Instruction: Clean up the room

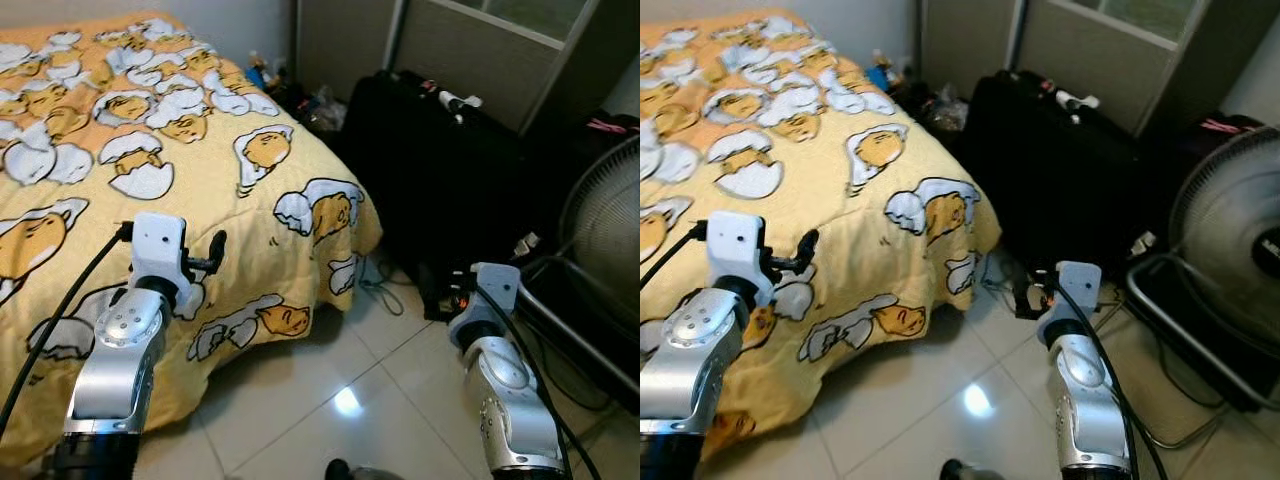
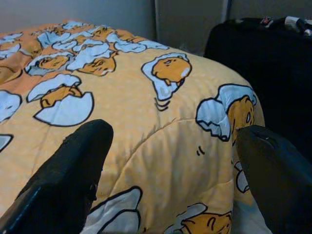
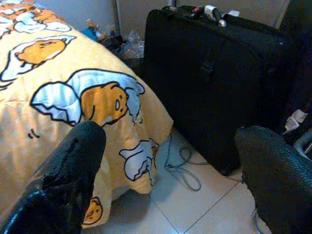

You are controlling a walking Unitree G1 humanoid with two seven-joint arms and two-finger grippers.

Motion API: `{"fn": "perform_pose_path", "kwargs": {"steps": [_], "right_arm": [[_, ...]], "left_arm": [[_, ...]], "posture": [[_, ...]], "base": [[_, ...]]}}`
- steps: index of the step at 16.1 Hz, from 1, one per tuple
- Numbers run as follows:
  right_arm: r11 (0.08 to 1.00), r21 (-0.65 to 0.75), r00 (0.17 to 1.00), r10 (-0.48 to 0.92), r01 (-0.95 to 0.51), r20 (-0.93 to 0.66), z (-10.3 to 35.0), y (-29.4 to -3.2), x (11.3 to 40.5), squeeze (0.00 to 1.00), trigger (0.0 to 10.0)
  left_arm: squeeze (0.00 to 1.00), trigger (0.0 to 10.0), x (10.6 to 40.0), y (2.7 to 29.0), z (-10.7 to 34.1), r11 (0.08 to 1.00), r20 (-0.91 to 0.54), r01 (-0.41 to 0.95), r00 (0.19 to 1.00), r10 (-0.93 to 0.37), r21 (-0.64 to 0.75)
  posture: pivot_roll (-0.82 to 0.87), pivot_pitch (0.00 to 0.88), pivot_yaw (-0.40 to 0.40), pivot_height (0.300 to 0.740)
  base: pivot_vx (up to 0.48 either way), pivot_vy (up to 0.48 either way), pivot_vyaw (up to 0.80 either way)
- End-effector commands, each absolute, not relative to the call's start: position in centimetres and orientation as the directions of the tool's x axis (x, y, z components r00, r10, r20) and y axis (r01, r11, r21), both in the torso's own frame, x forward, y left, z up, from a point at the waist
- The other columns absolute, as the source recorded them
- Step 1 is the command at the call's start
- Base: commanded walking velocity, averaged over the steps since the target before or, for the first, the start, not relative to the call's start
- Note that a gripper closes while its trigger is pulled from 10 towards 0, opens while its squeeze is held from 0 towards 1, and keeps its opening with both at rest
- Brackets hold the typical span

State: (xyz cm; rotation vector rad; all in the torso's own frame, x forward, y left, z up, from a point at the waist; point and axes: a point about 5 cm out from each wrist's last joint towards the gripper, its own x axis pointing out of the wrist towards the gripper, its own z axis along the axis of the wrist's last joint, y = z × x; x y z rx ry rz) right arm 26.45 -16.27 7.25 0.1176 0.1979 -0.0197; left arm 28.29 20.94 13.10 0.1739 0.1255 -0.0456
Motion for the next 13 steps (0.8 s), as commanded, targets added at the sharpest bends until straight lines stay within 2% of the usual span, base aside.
{"fn": "perform_pose_path", "kwargs": {"steps": [1,3,5,13], "right_arm": [[0.993,0.113,0.979,-0.016,0.04,-0.202,7.31,-16.54,26.56,0.0,10.0],[0.995,0.09,0.981,-0.016,0.034,-0.195,7.57,-16.59,26.76,0.0,10.0],[0.992,0.111,0.978,-0.035,0.059,-0.204,7.39,-16.7,26.76,0.0,10.0],[0.994,0.104,0.975,-0.021,0.045,-0.222,6.74,-16.48,26.32,0.0,10.0]], "left_arm": [[0.0,10.0,28.39,20.67,13.29,0.984,-0.124,0.069,0.991,-0.049,0.162],[0.0,10.0,28.4,20.9,13.01,0.987,-0.131,0.06,0.991,-0.041,0.146],[0.0,10.0,28.37,20.8,13.04,0.986,-0.134,0.072,0.99,-0.053,0.148],[0.0,10.0,28.38,21.22,13.16,0.984,-0.135,0.074,0.989,-0.052,0.16]], "posture": [[0.09,0.0,-0.052,0.74],[0.08,0.0,-0.045,0.74],[0.1,0.0,-0.047,0.74],[0.11,0.0,-0.044,0.74]], "base": [[0.0,0.0,-0.8],[0.339,0.0,-0.8],[0.384,0.0,0.0],[0.39,0.0,-0.8]]}}
